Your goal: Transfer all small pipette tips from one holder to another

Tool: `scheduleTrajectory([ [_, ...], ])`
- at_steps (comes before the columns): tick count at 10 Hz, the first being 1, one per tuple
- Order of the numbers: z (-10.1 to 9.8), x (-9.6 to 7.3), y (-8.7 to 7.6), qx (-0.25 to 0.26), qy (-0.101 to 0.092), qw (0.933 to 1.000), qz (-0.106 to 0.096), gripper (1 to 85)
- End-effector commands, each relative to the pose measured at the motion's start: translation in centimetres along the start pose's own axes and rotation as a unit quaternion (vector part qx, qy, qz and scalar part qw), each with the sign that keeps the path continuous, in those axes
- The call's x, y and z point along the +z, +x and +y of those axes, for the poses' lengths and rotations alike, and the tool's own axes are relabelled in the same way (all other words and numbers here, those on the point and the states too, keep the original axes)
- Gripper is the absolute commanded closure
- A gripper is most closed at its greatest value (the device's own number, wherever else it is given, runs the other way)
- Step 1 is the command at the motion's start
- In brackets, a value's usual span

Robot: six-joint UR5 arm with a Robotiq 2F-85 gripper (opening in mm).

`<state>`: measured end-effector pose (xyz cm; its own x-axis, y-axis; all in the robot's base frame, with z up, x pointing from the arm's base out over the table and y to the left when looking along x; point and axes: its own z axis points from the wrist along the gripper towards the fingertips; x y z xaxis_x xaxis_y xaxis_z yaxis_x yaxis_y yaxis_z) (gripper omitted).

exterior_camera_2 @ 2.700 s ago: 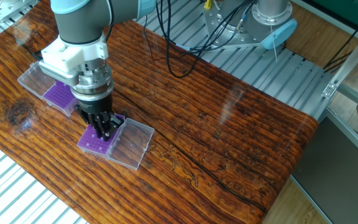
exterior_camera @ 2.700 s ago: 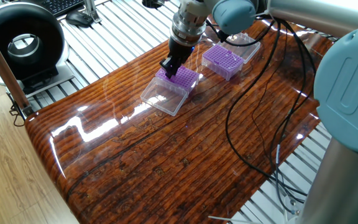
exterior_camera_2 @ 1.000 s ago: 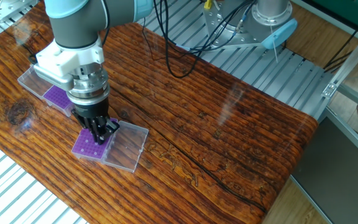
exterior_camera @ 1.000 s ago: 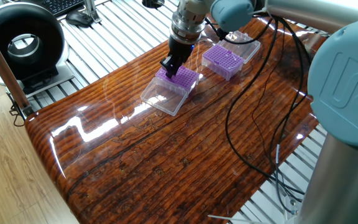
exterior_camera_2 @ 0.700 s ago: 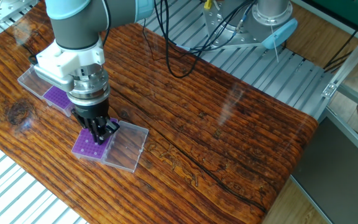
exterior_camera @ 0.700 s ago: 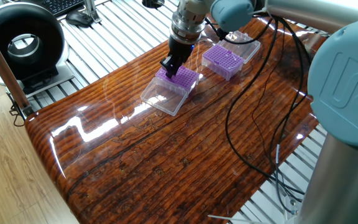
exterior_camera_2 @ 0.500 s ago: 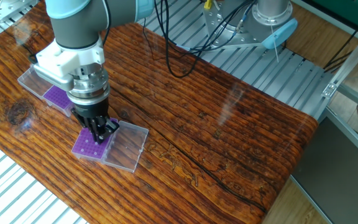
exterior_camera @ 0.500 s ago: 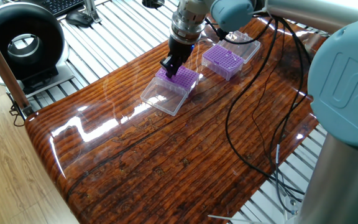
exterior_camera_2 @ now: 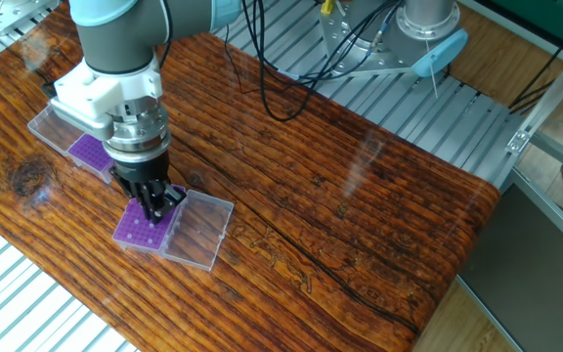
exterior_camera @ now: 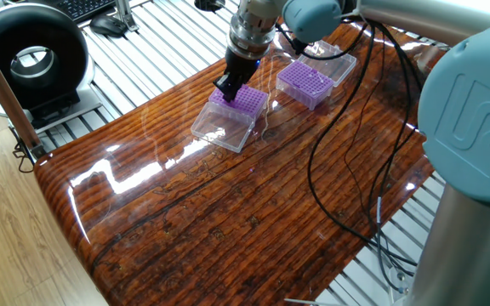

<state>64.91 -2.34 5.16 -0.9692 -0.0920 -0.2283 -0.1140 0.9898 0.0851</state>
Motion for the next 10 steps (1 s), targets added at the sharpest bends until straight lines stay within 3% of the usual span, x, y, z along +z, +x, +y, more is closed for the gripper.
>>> scheduleTrajectory([
  [1, 0.40, 0.06, -0.63, 0.004, -0.006, 1.0000, -0.004, 64.7],
  [10, -0.03, 0.77, -1.28, -0.001, -0.005, 1.0000, -0.007, 65.0],
])
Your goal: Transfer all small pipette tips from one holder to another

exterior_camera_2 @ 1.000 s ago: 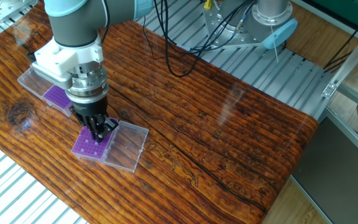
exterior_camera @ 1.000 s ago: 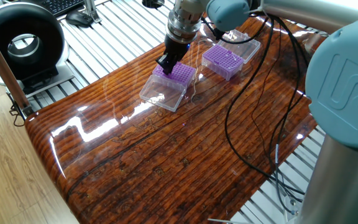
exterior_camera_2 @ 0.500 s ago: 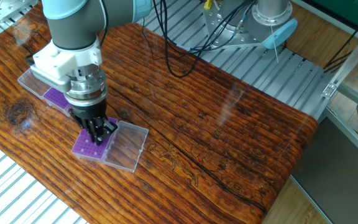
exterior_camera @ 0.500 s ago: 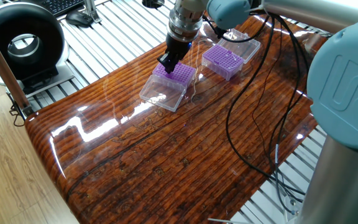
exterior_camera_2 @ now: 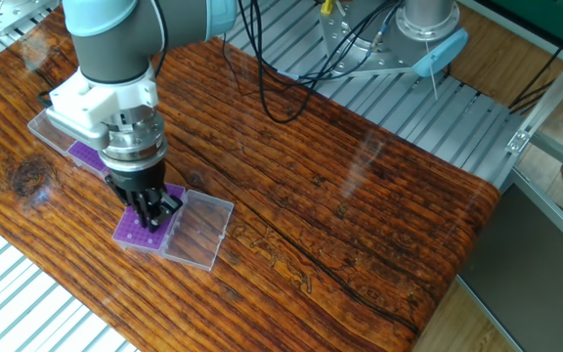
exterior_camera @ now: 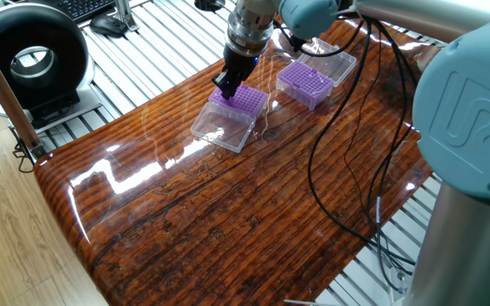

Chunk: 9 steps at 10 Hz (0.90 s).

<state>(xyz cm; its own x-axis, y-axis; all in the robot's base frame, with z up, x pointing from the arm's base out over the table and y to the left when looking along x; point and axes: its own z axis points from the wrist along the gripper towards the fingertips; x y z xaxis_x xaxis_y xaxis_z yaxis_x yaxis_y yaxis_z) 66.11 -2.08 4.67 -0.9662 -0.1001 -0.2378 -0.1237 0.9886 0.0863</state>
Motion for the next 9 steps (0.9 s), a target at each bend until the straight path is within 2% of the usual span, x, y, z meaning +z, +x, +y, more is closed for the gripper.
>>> scheduleTrajectory([
  [1, -0.10, 0.04, -0.16, 0.003, -0.003, 1.0000, -0.003, 65.0],
  [6, -0.20, -0.47, 0.27, 0.004, -0.001, 1.0000, 0.001, 65.0],
  [9, -0.01, -0.06, 0.50, 0.006, 0.000, 1.0000, -0.001, 65.3],
])
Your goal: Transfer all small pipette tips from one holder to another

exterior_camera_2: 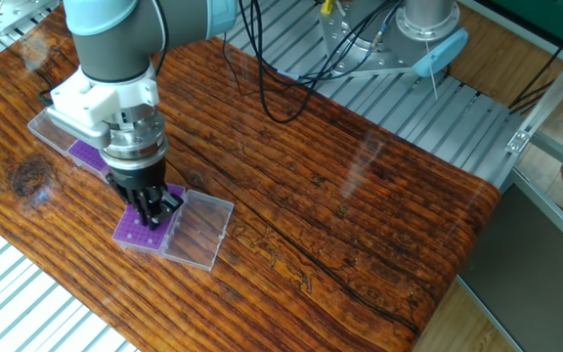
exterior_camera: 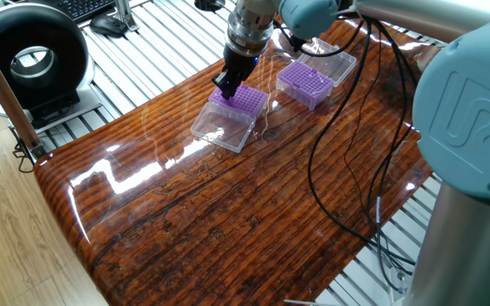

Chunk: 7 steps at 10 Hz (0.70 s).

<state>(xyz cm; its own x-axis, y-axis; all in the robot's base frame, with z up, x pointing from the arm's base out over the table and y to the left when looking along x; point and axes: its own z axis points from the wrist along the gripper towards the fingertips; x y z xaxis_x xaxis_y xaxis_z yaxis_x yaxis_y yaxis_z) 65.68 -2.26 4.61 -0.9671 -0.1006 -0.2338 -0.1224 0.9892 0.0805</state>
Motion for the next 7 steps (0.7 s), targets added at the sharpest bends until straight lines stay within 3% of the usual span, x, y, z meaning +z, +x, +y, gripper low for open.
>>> scheduleTrajectory([
  [1, 0.14, 0.01, 0.01, 0.005, -0.004, 1.0000, -0.004, 65.3],
  [7, -0.27, -0.53, -0.12, -0.001, -0.012, 0.9999, -0.003, 67.3],
])
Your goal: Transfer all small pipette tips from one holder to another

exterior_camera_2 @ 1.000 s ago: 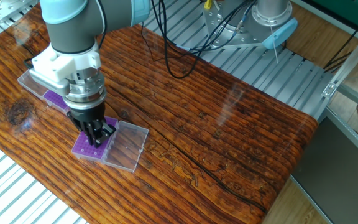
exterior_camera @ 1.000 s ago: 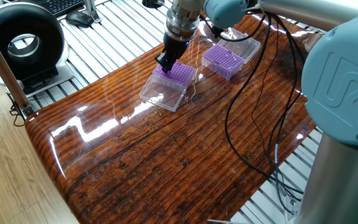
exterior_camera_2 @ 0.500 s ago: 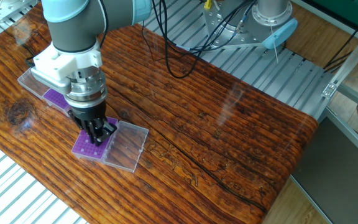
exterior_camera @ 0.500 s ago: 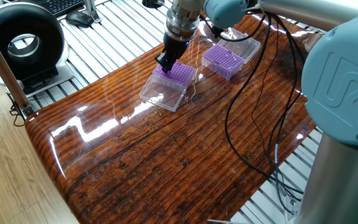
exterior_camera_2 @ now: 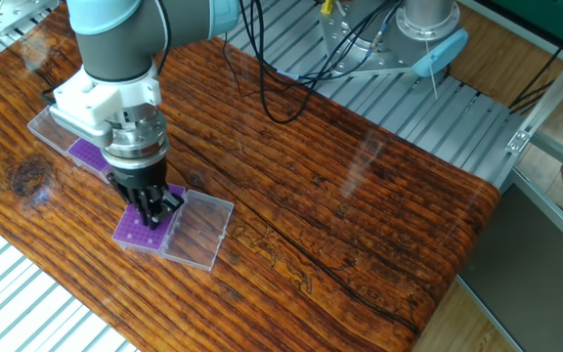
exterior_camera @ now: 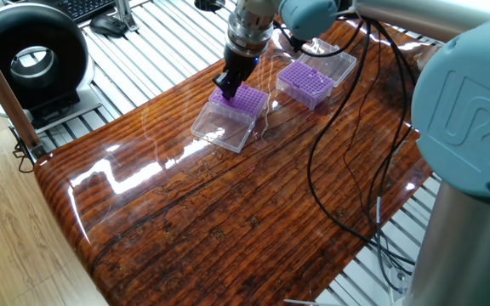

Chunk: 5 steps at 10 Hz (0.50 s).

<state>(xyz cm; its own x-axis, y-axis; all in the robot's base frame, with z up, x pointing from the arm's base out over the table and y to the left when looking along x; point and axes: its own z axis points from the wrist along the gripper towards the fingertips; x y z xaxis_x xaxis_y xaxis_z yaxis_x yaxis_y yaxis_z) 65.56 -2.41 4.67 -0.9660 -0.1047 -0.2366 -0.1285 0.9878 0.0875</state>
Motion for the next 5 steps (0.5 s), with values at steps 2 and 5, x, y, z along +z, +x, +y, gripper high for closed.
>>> scheduleTrajectory([
  [2, 0.25, 0.14, -0.52, 0.006, -0.009, 0.9999, -0.008, 68.0],
  [5, 0.42, 0.29, -0.60, 0.006, -0.009, 0.9999, -0.010, 69.3],
])
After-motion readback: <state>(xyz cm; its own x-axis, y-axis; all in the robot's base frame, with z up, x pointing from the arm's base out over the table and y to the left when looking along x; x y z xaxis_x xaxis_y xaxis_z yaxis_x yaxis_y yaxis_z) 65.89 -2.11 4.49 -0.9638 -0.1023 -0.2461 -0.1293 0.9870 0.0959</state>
